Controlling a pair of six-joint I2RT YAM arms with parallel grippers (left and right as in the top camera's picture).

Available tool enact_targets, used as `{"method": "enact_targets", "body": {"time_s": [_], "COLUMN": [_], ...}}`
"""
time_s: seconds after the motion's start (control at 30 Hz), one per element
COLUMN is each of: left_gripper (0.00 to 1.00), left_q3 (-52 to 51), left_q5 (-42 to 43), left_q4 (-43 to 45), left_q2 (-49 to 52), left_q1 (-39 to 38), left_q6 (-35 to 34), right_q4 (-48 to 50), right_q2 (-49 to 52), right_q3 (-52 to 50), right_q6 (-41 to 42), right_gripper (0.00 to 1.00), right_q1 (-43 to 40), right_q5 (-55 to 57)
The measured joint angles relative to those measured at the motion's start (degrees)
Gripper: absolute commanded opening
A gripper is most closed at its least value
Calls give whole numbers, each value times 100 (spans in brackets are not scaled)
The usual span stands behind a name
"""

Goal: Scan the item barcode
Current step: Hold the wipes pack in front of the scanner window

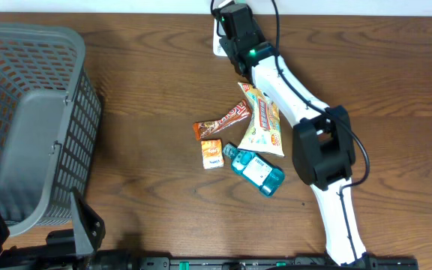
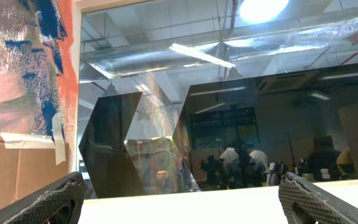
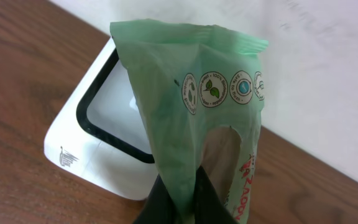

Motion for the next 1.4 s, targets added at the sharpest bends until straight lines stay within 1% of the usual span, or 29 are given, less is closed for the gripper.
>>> {"method": "enact_targets", "body": {"time_s": [0.17,0.73,1.4], "left_gripper": [99,99,99], "left_q3": [-4,-39,-125], "left_q5": [-2,0,-2], "left_q4": [0,2,2], "left_q2": [0,0,0], "left_q1": [0,0,0], "left_q6": [0,-2,0], "right_q4": [127,643,400], "right_q2": [258,356,487], "right_q3": [4,28,79], "right_q6": [-4,4,33], "right_gripper": [1,1,1], "right_q1": [-2,-7,-15], "right_q5": [4,4,68]}}
